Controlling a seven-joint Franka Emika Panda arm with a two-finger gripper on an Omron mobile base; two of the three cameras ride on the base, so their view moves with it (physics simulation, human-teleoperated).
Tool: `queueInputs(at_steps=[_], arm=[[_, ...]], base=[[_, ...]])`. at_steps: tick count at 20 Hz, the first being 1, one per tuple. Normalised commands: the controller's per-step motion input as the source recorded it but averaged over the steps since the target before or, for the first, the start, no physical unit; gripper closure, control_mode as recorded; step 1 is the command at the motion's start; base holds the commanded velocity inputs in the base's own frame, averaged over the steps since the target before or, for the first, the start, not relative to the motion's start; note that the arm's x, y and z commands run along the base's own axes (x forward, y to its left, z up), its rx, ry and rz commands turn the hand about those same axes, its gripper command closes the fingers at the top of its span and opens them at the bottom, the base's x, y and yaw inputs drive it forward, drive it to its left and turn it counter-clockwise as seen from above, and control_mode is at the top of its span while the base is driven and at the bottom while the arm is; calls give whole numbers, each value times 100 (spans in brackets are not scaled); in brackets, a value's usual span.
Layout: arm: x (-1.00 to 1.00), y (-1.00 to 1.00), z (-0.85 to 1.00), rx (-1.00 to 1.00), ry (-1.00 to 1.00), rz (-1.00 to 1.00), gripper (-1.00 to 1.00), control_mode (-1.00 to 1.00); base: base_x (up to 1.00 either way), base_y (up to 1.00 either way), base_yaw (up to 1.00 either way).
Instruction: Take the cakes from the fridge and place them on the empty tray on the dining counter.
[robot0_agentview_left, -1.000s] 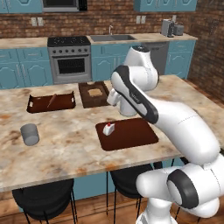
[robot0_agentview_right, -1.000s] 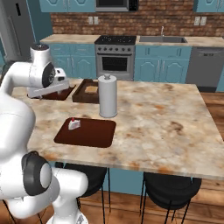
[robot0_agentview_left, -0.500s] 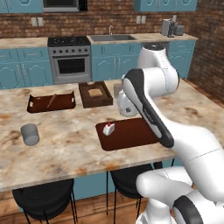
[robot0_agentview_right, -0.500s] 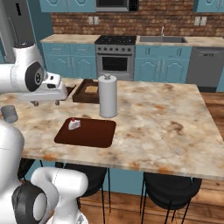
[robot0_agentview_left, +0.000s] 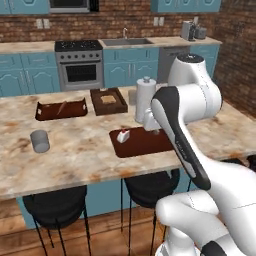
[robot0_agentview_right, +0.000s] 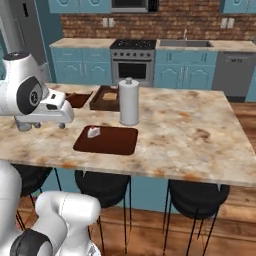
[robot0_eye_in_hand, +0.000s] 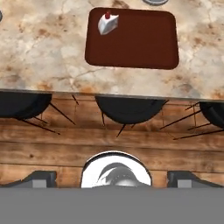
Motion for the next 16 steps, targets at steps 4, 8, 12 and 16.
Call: queueInputs(at_steps=[4,8,12,16], arm=[[0,0,0,0,0,0,-100,100],[0,0,0,0,0,0,-100,100],[0,0,0,0,0,0,-100,100],[0,0,0,0,0,0,-100,100]], base=[[-70,100,0],[-32,100,0],[-14,100,0],[-9,100,0]])
